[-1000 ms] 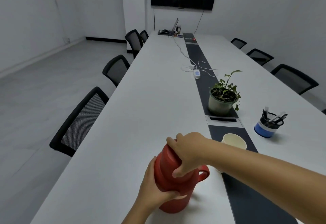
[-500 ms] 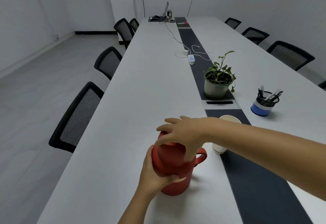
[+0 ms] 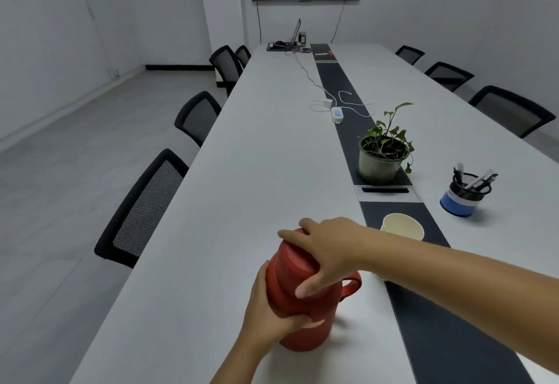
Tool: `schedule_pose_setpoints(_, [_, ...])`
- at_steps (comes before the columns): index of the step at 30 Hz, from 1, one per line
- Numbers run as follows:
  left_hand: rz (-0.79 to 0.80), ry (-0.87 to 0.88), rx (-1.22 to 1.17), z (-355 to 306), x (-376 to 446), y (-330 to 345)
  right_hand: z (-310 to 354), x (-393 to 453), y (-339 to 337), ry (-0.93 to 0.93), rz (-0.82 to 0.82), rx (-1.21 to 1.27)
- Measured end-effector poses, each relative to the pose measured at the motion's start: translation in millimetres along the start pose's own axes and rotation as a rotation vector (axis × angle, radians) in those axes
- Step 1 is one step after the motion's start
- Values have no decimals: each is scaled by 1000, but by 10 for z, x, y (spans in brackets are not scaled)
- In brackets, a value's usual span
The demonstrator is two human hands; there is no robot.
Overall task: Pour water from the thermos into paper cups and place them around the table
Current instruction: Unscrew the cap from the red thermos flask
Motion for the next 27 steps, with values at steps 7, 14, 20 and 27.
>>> schedule_pose_setpoints(7, [-1,-6,9,-39,28,2,-5,-17,-58,-202,-50,-140])
schedule_pose_setpoints(14, [3,-37,-2,108,-44,51,109,15,78,-43,-36,-60])
schedule_pose_setpoints(20, [63,81,78,-227,104,38,-310,-376,-47,-104,-353,263])
schedule_pose_setpoints(27, [9,60,72,-106,12,16,-79,-111,41,-52,-197,236])
Point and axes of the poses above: each hand's wrist, its own x-axis towards the middle knuckle, its own y-axis out of the palm, z = x × y, the point moved 3 cm from there along x, towards the middle knuckle, and after that the axes turned 5 degrees about x, right-handed, at the moved point
